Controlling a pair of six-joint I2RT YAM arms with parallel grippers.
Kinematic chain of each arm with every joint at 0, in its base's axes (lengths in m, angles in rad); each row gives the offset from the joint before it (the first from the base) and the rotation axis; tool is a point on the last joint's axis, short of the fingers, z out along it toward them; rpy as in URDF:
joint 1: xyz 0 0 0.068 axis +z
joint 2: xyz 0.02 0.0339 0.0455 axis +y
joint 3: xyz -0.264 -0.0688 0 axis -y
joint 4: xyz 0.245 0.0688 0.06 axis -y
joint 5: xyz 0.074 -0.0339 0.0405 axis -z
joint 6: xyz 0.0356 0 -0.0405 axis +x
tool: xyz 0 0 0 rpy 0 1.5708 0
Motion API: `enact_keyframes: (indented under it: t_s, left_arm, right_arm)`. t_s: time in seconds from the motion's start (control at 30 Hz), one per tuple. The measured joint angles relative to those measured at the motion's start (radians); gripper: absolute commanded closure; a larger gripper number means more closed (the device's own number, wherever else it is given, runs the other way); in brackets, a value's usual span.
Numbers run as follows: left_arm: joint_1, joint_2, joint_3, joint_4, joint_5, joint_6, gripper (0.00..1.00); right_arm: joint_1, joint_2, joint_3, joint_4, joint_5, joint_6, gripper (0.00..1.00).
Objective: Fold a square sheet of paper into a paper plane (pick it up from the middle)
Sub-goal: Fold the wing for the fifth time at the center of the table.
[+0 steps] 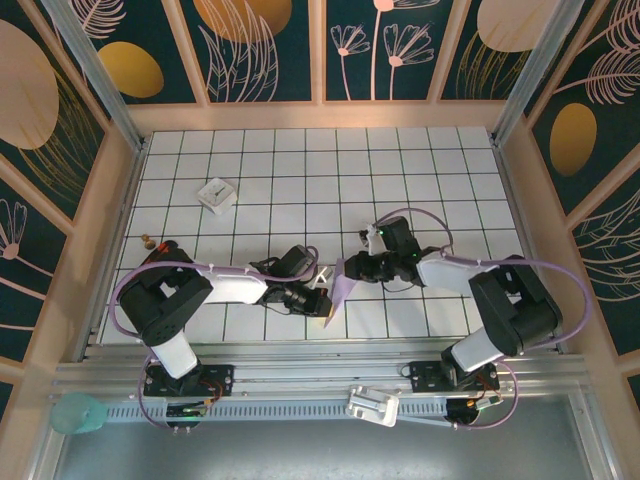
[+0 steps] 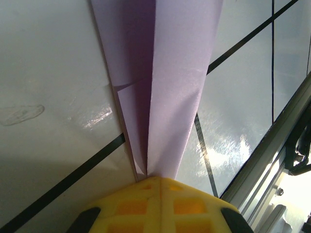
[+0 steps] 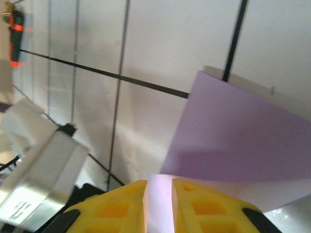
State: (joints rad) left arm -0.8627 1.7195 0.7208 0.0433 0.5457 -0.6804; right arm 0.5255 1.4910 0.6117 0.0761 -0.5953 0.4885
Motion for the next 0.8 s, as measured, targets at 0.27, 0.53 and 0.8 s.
enact_keyframes:
  t_s: [0.27, 0.53, 0.8]
  left_arm:
    - [-0.002, -0.002, 0.000, -0.002, -0.005, 0.007, 1.00]
    - [-0.002, -0.002, 0.000, -0.002, -0.005, 0.008, 1.00]
    - [-0.002, -0.002, 0.002, -0.005, -0.006, 0.011, 1.00]
  right_arm:
    - [0.077, -0.095, -0.138, 0.086, -0.012, 0.154, 0.87]
    - [0.154, -0.076, -0.188, 0.183, -0.008, 0.267, 0.88]
    - [0.167, 0.015, -0.180, 0.229, -0.003, 0.284, 0.89]
